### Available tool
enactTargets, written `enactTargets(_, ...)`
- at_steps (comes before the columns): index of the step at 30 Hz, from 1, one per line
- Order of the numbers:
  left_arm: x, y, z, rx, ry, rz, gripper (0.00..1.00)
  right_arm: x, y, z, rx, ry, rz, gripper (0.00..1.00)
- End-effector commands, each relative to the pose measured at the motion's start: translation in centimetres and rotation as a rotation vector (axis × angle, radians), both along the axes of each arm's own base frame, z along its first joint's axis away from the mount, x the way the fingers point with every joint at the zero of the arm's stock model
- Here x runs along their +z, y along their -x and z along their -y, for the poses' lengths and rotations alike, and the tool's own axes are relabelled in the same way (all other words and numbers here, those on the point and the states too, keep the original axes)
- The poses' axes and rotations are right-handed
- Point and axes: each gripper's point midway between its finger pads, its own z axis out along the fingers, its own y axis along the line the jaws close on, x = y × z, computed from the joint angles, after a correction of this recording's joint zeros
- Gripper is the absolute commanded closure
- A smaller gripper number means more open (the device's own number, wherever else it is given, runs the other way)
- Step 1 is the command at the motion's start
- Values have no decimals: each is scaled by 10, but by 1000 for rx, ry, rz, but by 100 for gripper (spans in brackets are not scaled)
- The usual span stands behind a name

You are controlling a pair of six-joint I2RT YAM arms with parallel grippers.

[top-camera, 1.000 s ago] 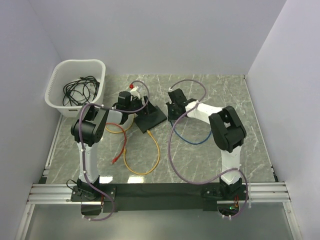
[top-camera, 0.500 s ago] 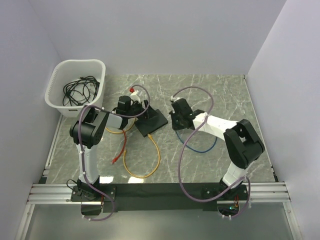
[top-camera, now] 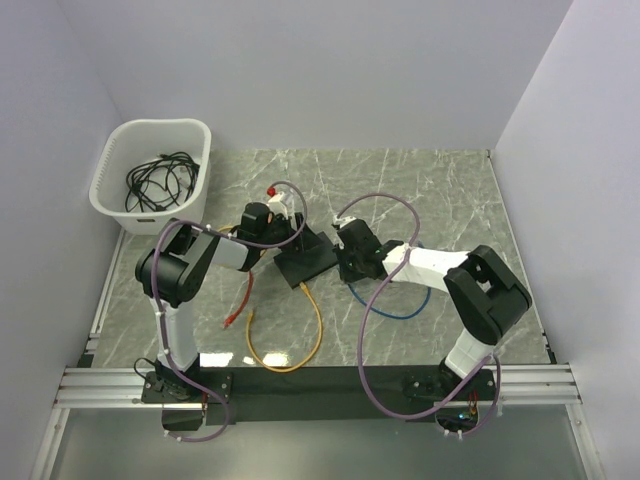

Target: Insert the plug into the switch port

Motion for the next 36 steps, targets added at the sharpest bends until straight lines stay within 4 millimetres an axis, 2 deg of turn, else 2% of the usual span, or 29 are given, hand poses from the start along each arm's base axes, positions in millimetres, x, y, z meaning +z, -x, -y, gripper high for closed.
enactTargets(1, 12, 2, 0, 13, 15, 26, 25, 22, -17, -2, -42, -45, 101, 100)
enactTargets(7, 4, 4, 1, 7, 9, -1, 29, 18, -20, 3, -66, -21, 109, 100)
enactTargets(21, 1, 15, 11, -33, 5, 11, 29, 19, -29, -5, -54, -18, 118, 100)
enactTargets(33, -4, 19, 15, -48, -14, 8, 30, 35, -42, -4, -101, -36, 181, 100)
enactTargets(36, -4, 19, 16, -50, -19, 10, 30, 41, -42, -9, -95, -49, 195, 100)
